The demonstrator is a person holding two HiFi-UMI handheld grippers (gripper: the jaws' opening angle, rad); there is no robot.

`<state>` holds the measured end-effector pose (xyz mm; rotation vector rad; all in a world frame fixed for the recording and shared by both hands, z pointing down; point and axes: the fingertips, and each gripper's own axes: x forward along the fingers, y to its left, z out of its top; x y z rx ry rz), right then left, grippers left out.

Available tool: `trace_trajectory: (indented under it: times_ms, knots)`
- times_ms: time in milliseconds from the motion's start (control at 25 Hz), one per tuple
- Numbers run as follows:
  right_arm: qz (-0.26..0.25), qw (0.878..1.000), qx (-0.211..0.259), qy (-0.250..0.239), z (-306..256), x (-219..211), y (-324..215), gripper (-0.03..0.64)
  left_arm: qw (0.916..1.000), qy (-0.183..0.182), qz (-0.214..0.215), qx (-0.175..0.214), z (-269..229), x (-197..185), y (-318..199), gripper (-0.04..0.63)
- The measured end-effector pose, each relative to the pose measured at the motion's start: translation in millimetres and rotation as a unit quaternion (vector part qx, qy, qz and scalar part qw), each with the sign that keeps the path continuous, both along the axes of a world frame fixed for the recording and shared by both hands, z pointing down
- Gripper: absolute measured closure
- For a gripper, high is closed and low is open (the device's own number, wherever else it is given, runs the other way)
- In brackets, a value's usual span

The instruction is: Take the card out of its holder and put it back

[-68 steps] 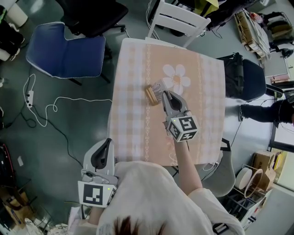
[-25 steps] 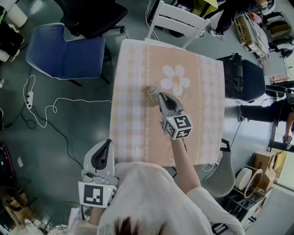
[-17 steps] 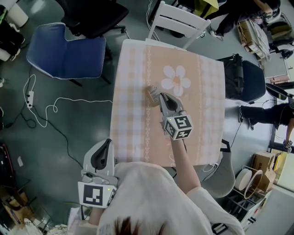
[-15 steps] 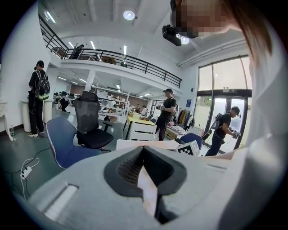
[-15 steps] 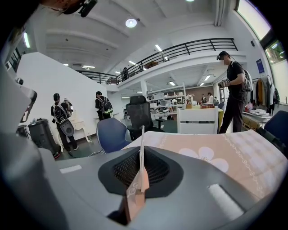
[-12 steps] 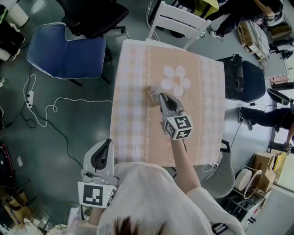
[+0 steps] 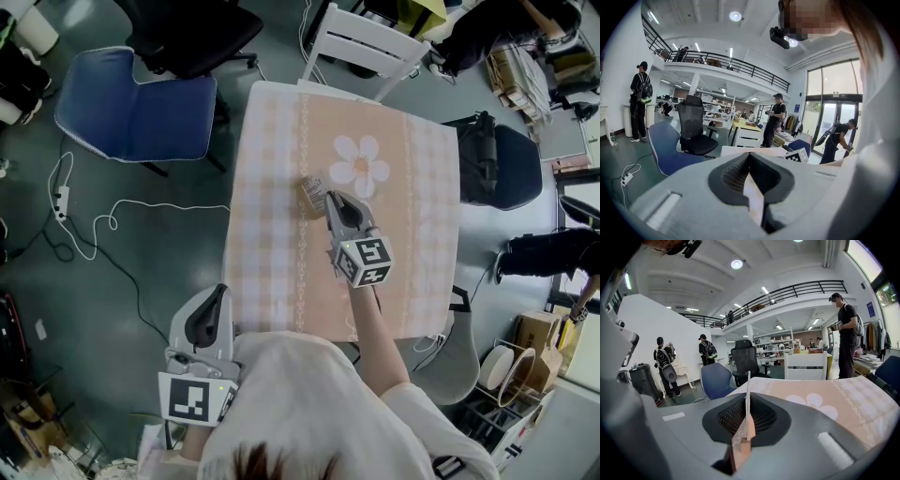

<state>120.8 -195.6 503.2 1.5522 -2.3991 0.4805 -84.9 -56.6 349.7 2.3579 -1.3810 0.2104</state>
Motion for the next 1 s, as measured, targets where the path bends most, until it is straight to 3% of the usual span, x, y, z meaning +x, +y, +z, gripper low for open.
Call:
trace_trajectory:
  times_ms: [440,640,1000]
  knots:
    - [0.000,1.000,-0.001,0.000,1.8,0.1,1.1,0.603,1.0000,0.003,-0.003,-0.002,2.0,-0.6,1.7,0.595]
    - [0.000,1.000,-0.002,0.000,-1.4,-0.2,2.9,0.603,0.9998,-0.018,0.000,0.011,-2.0,-11.0,1.8,0.595]
    - [0.000,1.000,0.000,0.007,-1.0,-0.8,-1.7,0.601,0.9975,-0.046,-0.048,0.025,-3.9,-53.4,-2.8,0.595]
